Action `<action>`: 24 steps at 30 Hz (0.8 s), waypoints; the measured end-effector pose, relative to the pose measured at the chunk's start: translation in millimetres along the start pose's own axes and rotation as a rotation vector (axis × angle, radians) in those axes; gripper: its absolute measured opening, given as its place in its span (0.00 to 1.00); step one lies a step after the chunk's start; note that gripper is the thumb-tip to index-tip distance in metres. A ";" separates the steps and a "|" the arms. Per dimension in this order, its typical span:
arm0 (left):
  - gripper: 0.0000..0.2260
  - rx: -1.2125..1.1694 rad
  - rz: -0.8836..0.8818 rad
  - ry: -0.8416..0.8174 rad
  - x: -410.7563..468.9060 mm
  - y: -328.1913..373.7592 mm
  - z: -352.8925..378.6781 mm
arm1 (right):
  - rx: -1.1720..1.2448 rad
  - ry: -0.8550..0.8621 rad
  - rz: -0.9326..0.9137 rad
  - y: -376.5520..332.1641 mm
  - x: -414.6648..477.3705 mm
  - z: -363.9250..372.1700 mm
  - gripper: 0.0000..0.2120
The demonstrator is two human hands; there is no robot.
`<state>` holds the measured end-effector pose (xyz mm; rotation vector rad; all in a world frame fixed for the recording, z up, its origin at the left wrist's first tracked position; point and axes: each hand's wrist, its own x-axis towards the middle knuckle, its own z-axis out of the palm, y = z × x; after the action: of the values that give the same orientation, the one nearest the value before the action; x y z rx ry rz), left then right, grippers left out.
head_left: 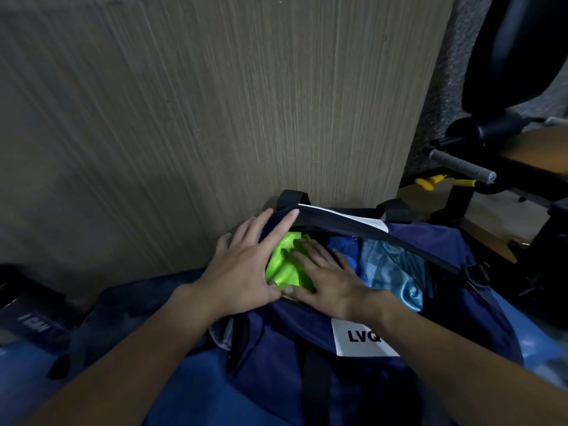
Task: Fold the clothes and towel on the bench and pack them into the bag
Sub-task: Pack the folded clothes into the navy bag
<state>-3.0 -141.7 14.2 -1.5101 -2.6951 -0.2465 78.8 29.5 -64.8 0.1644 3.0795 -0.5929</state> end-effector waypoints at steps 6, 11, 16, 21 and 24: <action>0.46 -0.113 -0.065 -0.023 -17.6 9.6 1.4 | 0.094 0.186 -0.108 -19.6 -33.9 -16.7 0.16; 0.36 -0.240 -0.077 0.107 -59.4 2.1 6.2 | 0.141 0.297 -0.198 -69.2 -49.5 -28.8 0.06; 0.23 -0.365 -0.258 0.286 -109.9 -46.7 15.7 | 0.198 0.259 -0.333 -123.0 -37.9 -18.9 0.09; 0.19 -0.348 -0.455 0.345 -153.4 -100.5 31.7 | 0.339 0.131 -0.392 -172.8 -12.7 13.4 0.08; 0.19 -0.313 -0.487 0.334 -166.2 -121.7 42.9 | 0.335 0.011 -0.399 -191.3 5.9 39.3 0.11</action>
<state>-17.6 -337.5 -61.5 -0.7311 -2.7759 -0.8842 52.5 -161.0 -30.6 -0.4595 3.0085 -1.1197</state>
